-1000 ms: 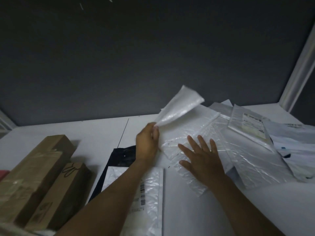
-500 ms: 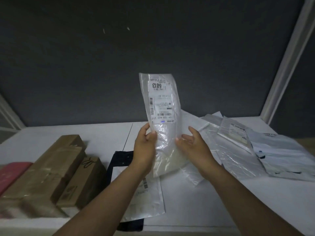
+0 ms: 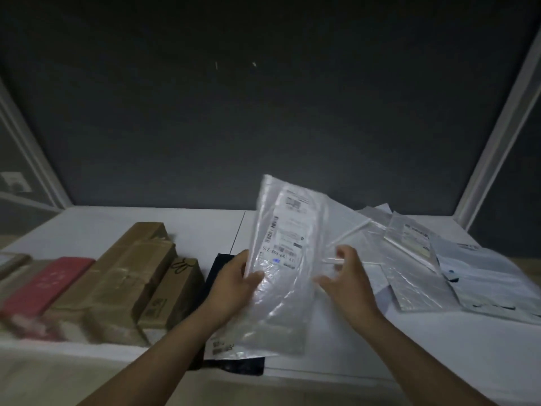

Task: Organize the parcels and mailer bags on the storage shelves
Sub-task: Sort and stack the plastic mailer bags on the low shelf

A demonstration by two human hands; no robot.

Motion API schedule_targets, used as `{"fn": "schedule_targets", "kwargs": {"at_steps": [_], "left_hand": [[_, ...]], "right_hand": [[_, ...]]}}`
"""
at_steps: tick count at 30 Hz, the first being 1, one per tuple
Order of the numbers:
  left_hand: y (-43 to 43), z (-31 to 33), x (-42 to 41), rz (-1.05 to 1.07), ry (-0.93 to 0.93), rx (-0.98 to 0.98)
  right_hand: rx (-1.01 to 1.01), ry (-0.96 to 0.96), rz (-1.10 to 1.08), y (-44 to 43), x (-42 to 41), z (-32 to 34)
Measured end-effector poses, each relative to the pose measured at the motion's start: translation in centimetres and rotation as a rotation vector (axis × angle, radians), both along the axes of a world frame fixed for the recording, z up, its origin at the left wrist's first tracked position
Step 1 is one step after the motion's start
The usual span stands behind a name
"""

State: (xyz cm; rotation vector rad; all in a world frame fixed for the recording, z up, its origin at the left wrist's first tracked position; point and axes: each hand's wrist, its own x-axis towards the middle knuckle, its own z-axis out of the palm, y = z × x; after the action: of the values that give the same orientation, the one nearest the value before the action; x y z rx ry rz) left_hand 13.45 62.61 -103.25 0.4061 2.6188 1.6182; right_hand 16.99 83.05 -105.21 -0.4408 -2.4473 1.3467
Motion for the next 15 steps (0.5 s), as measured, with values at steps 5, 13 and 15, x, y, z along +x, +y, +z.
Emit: {"fn": "schedule_targets", "kwargs": {"at_steps": [5,13,15], "left_hand": [[-2.0,2.8,-1.2,-0.216,0.235,-0.500],[-1.3,2.7,-1.6,-0.148,0.825,-0.767],[-2.4,2.4,-2.1,-0.058,0.782,-0.670]], "right_hand": [[1.009,0.446,0.123,1.3,0.1,3.4],[0.764,-0.189,0.235,1.3,1.4,4.7],[0.536,-0.196,0.204,2.6,1.5,4.1]]}}
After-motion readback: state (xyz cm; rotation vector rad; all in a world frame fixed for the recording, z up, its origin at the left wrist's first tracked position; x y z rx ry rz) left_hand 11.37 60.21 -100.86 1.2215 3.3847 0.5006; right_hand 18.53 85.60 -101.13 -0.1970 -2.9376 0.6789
